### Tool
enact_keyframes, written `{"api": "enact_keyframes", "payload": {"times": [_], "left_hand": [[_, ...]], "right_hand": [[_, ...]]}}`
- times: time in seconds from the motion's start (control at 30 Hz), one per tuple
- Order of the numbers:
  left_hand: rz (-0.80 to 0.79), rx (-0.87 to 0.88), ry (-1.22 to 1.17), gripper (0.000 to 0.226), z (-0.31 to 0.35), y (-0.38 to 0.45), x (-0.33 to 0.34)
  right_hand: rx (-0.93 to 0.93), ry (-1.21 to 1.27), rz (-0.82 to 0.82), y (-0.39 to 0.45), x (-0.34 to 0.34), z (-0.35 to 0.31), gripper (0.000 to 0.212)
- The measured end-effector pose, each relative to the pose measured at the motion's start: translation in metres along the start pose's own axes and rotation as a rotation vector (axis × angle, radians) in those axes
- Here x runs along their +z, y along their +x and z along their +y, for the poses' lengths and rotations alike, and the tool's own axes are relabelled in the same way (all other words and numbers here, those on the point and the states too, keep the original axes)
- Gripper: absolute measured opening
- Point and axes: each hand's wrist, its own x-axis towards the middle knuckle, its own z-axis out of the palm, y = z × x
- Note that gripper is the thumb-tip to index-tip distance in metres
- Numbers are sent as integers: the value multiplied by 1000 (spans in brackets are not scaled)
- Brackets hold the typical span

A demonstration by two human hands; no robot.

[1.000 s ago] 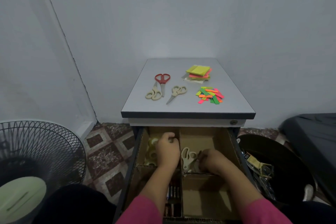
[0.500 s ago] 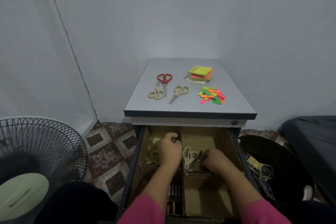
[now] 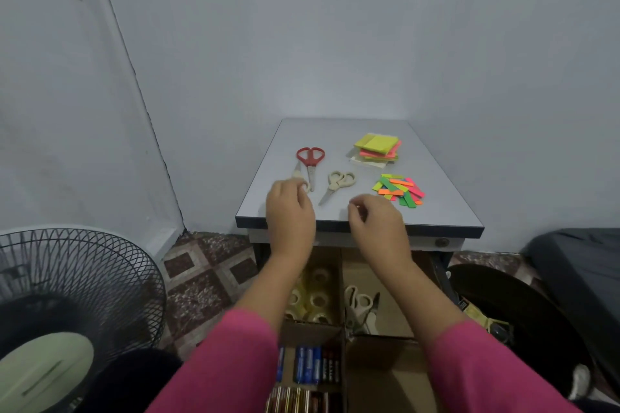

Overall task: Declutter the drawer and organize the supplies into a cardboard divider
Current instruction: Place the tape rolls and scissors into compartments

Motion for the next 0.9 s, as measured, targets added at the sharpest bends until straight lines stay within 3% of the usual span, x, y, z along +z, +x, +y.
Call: {"api": "enact_keyframes", "payload": {"times": [0.1, 0.23, 0.43, 0.53, 0.63, 0.77, 0.9], "left_hand": [[-88, -95, 187, 27, -7, 41, 4], [-319, -170, 447, 21, -14, 68, 12], [-462, -281, 544, 20, -9, 79, 12], [-566, -349, 655, 9, 0, 82, 5], [-586, -353, 708, 26, 5, 82, -1], [-590, -315, 715, 26, 7, 76, -9], [-543, -234, 559, 24, 6, 60, -17]], "right_hand": [[107, -82, -57, 37, 16, -15, 29], [203, -258, -207, 64, 24, -28, 42], [249, -346, -395, 83, 19, -33, 15], [289, -361, -454, 87, 11, -33, 6], [311, -417, -540, 86, 4, -33, 17], [319, -294, -522, 73, -4, -28, 17], [296, 13, -446, 48, -23, -16, 27]]}}
